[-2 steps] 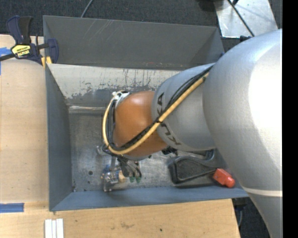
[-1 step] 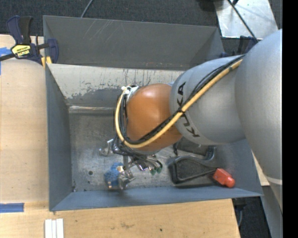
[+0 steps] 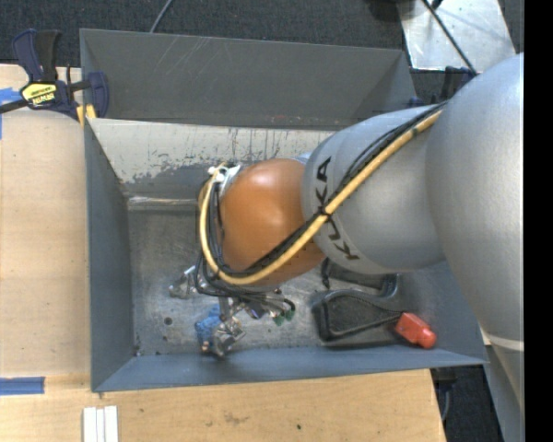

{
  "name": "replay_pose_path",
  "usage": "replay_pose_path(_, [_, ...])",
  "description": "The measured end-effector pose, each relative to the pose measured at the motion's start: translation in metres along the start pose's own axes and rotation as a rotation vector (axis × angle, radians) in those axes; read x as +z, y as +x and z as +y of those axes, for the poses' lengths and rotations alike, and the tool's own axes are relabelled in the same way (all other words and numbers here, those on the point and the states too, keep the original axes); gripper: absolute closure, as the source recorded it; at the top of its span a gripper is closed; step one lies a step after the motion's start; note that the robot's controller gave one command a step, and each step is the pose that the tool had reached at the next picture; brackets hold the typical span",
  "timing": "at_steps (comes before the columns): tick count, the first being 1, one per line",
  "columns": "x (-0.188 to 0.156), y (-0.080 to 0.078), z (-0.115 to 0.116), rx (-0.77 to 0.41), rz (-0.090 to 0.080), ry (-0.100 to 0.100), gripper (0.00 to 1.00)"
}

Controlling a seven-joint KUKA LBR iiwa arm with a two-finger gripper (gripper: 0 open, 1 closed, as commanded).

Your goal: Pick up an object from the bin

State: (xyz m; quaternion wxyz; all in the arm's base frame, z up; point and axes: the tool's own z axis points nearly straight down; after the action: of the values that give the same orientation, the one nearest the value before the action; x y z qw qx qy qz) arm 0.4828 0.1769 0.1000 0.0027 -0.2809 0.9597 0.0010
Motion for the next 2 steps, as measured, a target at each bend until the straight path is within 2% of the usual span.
replay_pose_path(1, [0.0243, 0.0054, -0.0178, 0.162, -0.003, 0.002, 0.0])
replay_pose_path(2, [0.0225, 0.0039, -0.0181, 0.163, 0.001, 0.001, 0.0])
